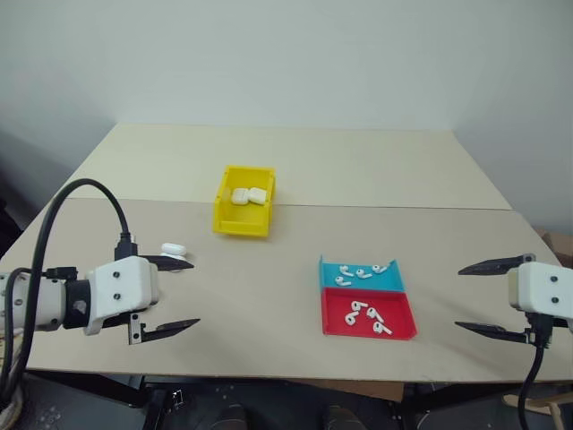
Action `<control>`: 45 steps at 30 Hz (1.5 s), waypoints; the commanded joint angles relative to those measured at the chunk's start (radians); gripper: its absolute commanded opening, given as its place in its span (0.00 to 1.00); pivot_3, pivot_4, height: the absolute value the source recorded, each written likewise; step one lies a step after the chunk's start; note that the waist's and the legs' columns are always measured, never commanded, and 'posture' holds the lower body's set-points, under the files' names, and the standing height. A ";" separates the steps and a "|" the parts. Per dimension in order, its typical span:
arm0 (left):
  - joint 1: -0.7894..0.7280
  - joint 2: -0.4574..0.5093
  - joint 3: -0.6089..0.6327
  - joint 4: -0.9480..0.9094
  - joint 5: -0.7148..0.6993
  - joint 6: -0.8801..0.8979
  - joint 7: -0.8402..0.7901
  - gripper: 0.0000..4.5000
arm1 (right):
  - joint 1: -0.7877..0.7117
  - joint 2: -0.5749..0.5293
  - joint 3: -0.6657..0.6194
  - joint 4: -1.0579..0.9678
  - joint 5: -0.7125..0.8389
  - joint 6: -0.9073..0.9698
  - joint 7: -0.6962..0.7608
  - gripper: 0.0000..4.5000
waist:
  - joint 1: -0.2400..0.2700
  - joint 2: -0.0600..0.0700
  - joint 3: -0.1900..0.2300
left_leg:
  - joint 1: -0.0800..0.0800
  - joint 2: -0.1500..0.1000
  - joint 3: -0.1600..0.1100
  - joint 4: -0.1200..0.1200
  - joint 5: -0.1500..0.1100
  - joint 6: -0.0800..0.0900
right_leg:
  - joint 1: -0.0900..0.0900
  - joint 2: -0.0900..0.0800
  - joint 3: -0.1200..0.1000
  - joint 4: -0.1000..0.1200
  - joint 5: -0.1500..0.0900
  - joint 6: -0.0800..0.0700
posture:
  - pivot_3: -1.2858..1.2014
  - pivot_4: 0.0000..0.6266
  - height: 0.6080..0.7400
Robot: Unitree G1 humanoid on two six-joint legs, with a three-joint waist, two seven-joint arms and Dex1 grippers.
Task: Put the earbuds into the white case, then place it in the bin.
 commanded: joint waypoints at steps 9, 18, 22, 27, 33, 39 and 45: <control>0.001 0.026 0.013 -0.019 0.042 0.003 0.026 1.00 | -0.002 -0.010 -0.030 -0.016 0.003 -0.019 -0.006 1.00 | 0.000 0.000 0.000 | 0.000 0.000 0.000 0.000 0.000 0.000 | 0.000 0.000 0.000 0.000 0.000 0.000 | 0.52 0.24 1.00; 0.014 0.042 0.003 -0.024 0.116 0.026 0.061 1.00 | -0.020 -0.025 -0.017 0.001 -0.008 -0.025 -0.009 1.00 | 0.000 0.000 0.000 | 0.000 0.000 0.000 0.000 0.000 0.000 | 0.000 0.000 0.000 0.000 0.000 0.000 | 0.52 0.24 1.00; 0.034 0.073 0.000 -0.030 0.148 0.079 0.065 1.00 | -0.017 -0.022 -0.032 -0.020 0.007 -0.005 -0.003 1.00 | 0.000 0.000 0.000 | 0.000 0.000 0.000 0.000 0.000 0.000 | 0.000 0.000 0.000 0.000 0.000 0.000 | 0.52 0.24 1.00; -0.052 0.109 -0.026 -0.034 0.106 0.413 0.166 1.00 | 0.032 -0.005 -0.036 -0.039 -0.018 -0.006 -0.010 1.00 | 0.001 0.000 0.000 | 0.000 0.000 0.000 0.000 0.000 0.000 | 0.000 0.000 0.000 0.000 0.000 0.000 | 0.52 0.24 1.00; -0.173 0.095 -0.028 -0.042 0.040 0.802 0.296 1.00 | 0.062 0.014 -0.036 -0.076 -0.019 0.012 -0.033 1.00 | -0.004 -0.001 0.000 | 0.000 0.000 0.000 0.000 0.000 0.000 | 0.000 0.000 0.000 0.000 0.000 0.001 | 0.52 0.24 1.00; -0.213 0.153 0.006 0.001 0.002 0.977 0.309 1.00 | 0.086 0.029 -0.012 -0.096 -0.029 0.015 -0.060 1.00 | -0.004 -0.002 0.001 | -0.001 0.000 -0.001 -0.001 0.000 0.000 | -0.001 0.000 0.000 0.000 0.000 0.000 | 0.52 0.24 1.00; -0.326 0.285 -0.110 0.128 -0.068 1.151 0.294 1.00 | 0.087 0.036 0.035 -0.098 -0.046 0.010 -0.092 1.00 | -0.003 -0.004 0.001 | 0.000 0.000 -0.001 -0.001 0.000 0.000 | -0.001 0.000 0.000 0.000 0.000 0.000 | 0.52 0.24 1.00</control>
